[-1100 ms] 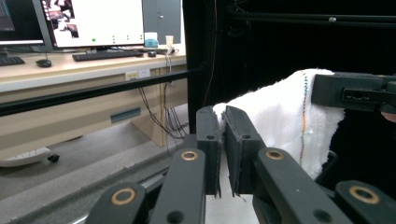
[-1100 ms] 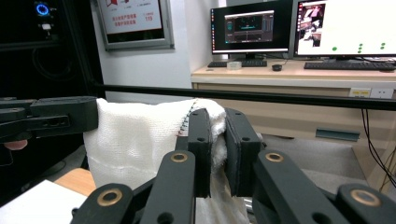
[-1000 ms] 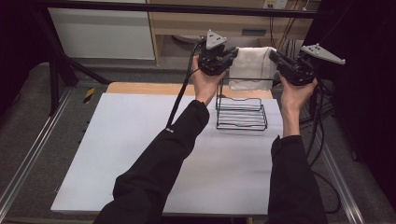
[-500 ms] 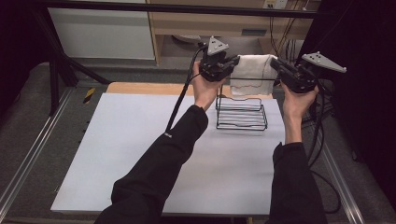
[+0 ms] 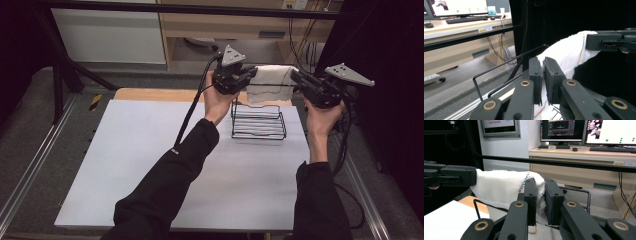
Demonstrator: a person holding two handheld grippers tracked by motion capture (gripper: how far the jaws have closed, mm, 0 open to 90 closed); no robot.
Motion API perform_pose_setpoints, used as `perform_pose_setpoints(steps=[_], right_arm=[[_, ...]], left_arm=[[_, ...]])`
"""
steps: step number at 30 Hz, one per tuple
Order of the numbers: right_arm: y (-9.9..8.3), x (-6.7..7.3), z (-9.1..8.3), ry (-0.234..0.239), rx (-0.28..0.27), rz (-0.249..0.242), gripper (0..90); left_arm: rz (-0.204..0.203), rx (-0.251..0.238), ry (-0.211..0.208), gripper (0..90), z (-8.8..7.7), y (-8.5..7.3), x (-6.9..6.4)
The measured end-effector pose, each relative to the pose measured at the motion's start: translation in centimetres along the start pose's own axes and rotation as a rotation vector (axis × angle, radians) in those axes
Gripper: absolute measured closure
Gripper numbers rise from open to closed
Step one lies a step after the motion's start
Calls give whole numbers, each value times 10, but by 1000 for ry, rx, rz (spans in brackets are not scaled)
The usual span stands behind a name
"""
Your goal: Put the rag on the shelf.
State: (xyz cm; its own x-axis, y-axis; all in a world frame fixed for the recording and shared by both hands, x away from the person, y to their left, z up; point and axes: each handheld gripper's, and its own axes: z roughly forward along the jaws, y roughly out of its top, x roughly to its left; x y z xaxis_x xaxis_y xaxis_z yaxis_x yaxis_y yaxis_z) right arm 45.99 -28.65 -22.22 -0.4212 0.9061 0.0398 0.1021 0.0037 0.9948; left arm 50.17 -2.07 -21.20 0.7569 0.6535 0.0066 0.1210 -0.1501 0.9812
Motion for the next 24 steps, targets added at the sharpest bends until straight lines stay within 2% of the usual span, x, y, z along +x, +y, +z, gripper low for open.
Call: perform_pose_setpoints(steps=[7, 13, 24], right_arm=[[-6, 1, -6, 3, 6, -2, 809], [-14, 2, -11, 19, 20, -1, 808], [-27, 4, -19, 53, 66, -22, 806]], left_arm=[[5, 35, -30, 837, -3, -3, -4], [4, 75, -39, 829, -4, -9, -9], [14, 119, -49, 811, -10, -16, -14]])
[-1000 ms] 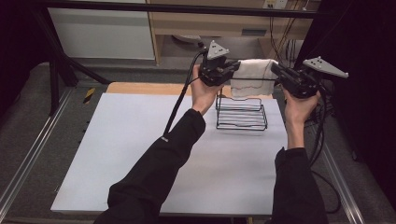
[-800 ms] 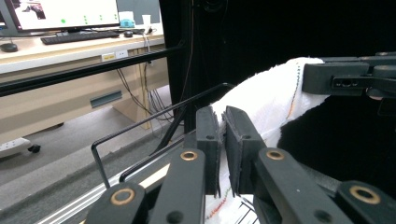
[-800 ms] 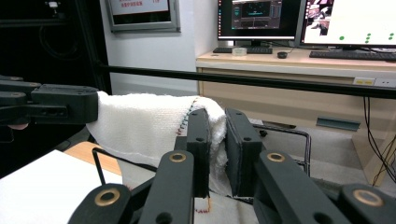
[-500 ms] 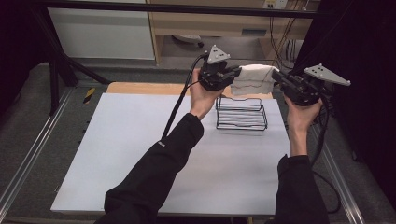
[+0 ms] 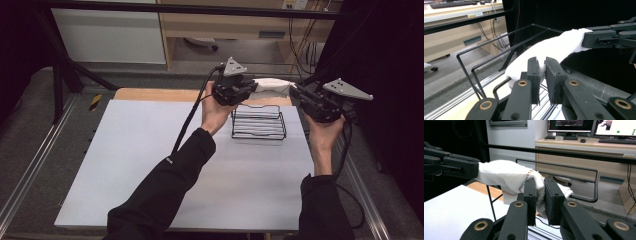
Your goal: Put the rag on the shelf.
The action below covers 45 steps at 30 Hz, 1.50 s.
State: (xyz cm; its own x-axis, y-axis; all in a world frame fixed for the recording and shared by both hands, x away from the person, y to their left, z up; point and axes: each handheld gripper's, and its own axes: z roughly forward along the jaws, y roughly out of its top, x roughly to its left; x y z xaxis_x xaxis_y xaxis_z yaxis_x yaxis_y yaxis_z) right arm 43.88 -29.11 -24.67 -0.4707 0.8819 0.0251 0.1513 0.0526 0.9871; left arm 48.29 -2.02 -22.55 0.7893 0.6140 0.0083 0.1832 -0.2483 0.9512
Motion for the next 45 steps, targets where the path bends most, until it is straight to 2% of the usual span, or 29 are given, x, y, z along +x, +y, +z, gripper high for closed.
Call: perform_pose_setpoints(steps=[4, 7, 10, 15, 18, 22, 25, 29, 35, 38, 42, 45], right_arm=[[-2, -1, -1, 4, 3, -4, 807], [-3, -1, -1, 4, 6, -6, 807], [-4, 0, 0, 5, 8, -7, 807], [-7, -1, -1, 10, 8, -4, 806], [-8, -1, 0, 12, 10, -8, 807], [-8, -1, -1, 16, 13, -13, 805], [-8, -1, -2, 16, 15, -17, 801], [-9, 0, -2, 19, 23, -16, 784], [-9, 2, -4, 31, 38, -28, 717], [-5, 5, -8, 35, 26, -36, 643], [3, 8, -12, 50, 7, -33, 647], [4, 10, -7, 51, 40, -24, 773]], left_arm=[[4, 4, 6, 774, -5, 5, 0], [-6, -17, 17, 773, -11, 14, 2], [-22, -25, 29, 808, -13, 23, 5], [-42, 7, 48, 876, -2, 27, 7], [-66, 24, 43, 894, 6, 24, 9], [-58, 55, 24, 895, 12, 18, 8], [-62, 61, -4, 895, 12, 11, 6], [-50, 77, -20, 895, 14, 1, 3], [-65, 86, -25, 896, 19, -5, 4], [-60, 90, -17, 896, 21, -6, 3], [-53, 99, -17, 897, 24, -8, 1], [-48, 106, -17, 896, 27, -12, 0]])
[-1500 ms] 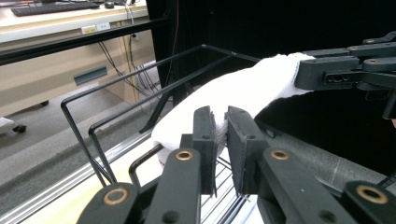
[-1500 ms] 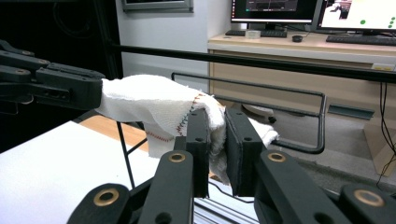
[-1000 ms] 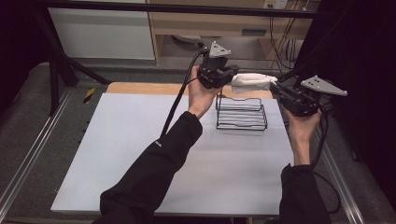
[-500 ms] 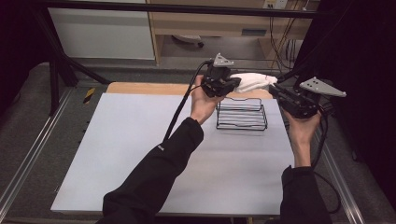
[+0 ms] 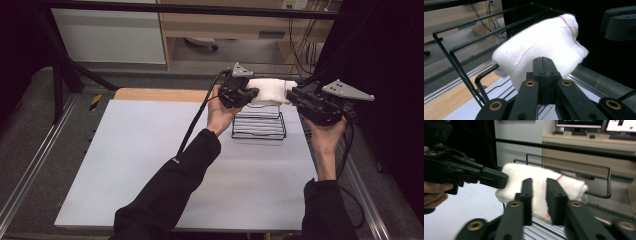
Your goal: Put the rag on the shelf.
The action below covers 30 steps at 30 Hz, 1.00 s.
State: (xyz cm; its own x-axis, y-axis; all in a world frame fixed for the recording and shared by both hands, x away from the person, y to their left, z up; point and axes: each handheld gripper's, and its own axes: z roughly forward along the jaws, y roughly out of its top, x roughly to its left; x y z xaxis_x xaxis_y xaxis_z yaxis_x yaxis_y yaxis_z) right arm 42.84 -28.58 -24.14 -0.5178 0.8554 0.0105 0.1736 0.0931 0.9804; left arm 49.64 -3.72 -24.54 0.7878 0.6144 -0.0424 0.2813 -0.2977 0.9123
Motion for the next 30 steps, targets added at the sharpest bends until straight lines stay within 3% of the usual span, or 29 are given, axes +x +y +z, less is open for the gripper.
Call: perform_pose_setpoints(steps=[4, 9, 18, 24, 30], right_arm=[[-12, -3, 14, -7, 60, 39, 872], [-30, -7, 28, -22, 108, 64, 881], [-40, -11, 36, -53, 96, 77, 863], [-35, -6, 25, -24, 77, 57, 778], [-32, 5, 15, 10, 62, 56, 626]], left_arm=[[4, 7, 2, 896, 3, -6, 1], [2, 15, 11, 896, 7, -10, 4], [3, 11, 10, 894, 10, -14, 6], [17, 8, -5, 848, -3, -21, 4], [45, 41, -4, 710, -22, -39, 5]])
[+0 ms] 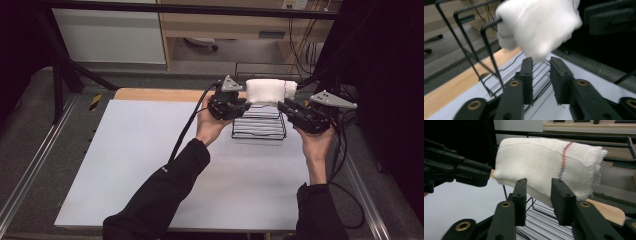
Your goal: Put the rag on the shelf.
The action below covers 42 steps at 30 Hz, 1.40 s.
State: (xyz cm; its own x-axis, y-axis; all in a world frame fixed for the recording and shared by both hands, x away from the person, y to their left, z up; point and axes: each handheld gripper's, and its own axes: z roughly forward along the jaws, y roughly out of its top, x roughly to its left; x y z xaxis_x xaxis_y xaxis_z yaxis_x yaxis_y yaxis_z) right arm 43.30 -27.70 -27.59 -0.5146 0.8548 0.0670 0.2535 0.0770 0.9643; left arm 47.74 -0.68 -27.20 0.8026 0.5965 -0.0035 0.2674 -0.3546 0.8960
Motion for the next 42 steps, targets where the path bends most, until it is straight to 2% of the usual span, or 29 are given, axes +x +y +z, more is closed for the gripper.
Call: perform_pose_setpoints(steps=[3, 7, 11, 14, 23, 28, 34, 36, 42], right_arm=[[-3, 6, -1, 14, 10, 0, 524], [-12, 13, 0, 37, 30, 10, 401], [-25, 20, 4, 70, 63, 30, 299], [-35, 25, 7, 88, 87, 35, 222], [-61, 37, 12, 131, 141, 40, 83], [-73, 42, 12, 147, 162, 35, 40], [-95, 42, 11, 160, 181, 40, 24], [-103, 42, 11, 162, 201, 38, 19], [-128, 41, 8, 186, 236, 34, 10]], left_arm=[[12, 25, 1, 630, -10, -14, 2], [-1, 51, -8, 521, -26, -36, 8], [-8, 76, 21, 402, -43, -59, 16], [-28, 86, 39, 328, -59, -78, 23], [-68, 110, 97, 141, -110, -136, 41], [-100, 121, 119, 81, -136, -170, 48], [-139, 130, 138, 69, -161, -209, 56], [-159, 133, 143, 69, -167, -220, 58], [-177, 139, 151, 69, -183, -247, 63]])
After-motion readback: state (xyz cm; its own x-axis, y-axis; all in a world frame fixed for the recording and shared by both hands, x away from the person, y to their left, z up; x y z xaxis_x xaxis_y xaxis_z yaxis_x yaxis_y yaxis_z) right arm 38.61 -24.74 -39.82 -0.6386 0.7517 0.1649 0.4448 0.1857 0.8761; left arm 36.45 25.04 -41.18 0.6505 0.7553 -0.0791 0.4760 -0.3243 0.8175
